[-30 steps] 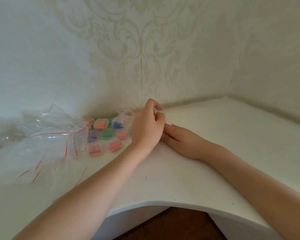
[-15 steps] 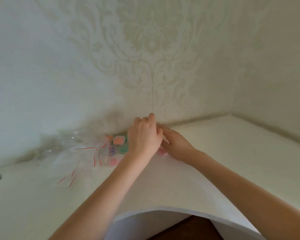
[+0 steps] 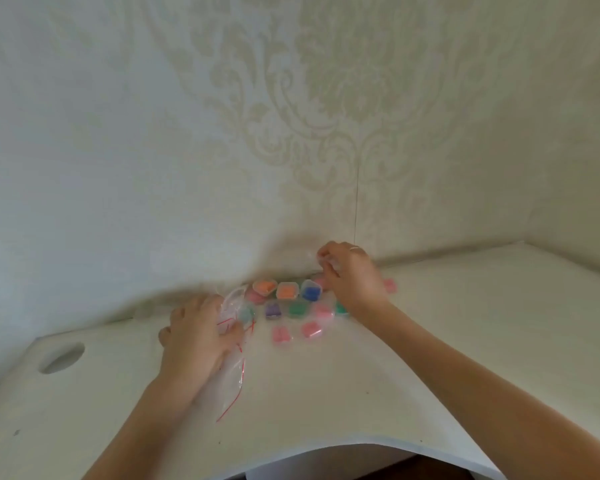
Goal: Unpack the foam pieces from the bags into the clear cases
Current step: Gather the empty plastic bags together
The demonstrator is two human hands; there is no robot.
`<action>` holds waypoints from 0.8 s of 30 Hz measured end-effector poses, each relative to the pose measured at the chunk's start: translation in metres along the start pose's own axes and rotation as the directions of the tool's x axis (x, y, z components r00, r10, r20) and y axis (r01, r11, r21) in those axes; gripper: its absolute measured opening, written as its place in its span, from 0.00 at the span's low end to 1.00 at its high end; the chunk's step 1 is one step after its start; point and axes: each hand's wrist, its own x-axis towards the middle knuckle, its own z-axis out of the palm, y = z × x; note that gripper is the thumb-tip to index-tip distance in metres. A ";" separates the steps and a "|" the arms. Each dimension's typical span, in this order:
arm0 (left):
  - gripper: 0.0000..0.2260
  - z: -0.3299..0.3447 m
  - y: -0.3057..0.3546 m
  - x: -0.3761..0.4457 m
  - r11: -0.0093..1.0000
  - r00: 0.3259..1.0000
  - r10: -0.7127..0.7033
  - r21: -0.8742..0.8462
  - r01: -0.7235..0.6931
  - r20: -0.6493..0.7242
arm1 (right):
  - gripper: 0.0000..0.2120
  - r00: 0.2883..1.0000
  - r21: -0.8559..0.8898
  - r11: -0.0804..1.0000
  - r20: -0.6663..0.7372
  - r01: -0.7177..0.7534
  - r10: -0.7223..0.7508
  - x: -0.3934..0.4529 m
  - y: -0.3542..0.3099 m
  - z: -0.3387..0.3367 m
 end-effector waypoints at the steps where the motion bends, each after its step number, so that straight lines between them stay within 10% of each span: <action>1: 0.19 0.001 -0.002 -0.001 0.998 0.999 0.013 -0.053 -0.016 -0.047 | 0.08 0.998 0.074 0.997 -0.059 -0.010 0.015 -0.002 -0.009 -0.003; 5: 0.15 -0.007 -0.008 0.000 0.871 0.976 0.056 -0.468 -0.150 -0.209 | 0.12 0.997 0.264 0.961 0.001 0.079 -0.082 -0.027 -0.052 0.003; 10: 0.06 -0.004 -0.024 0.014 0.694 0.929 -0.214 -0.716 -0.073 -0.302 | 0.18 0.968 0.336 0.936 0.181 0.105 -0.174 -0.062 -0.095 0.036; 19: 0.09 -0.021 -0.024 0.019 0.234 0.834 -0.547 -0.970 0.069 -0.073 | 0.20 0.940 0.237 0.969 0.308 0.076 -0.149 -0.075 -0.108 0.062; 24: 0.06 -0.021 -0.012 0.003 0.722 0.974 -0.180 -0.691 0.034 -0.140 | 0.19 0.952 0.030 0.997 0.296 0.073 -0.079 -0.060 -0.102 0.063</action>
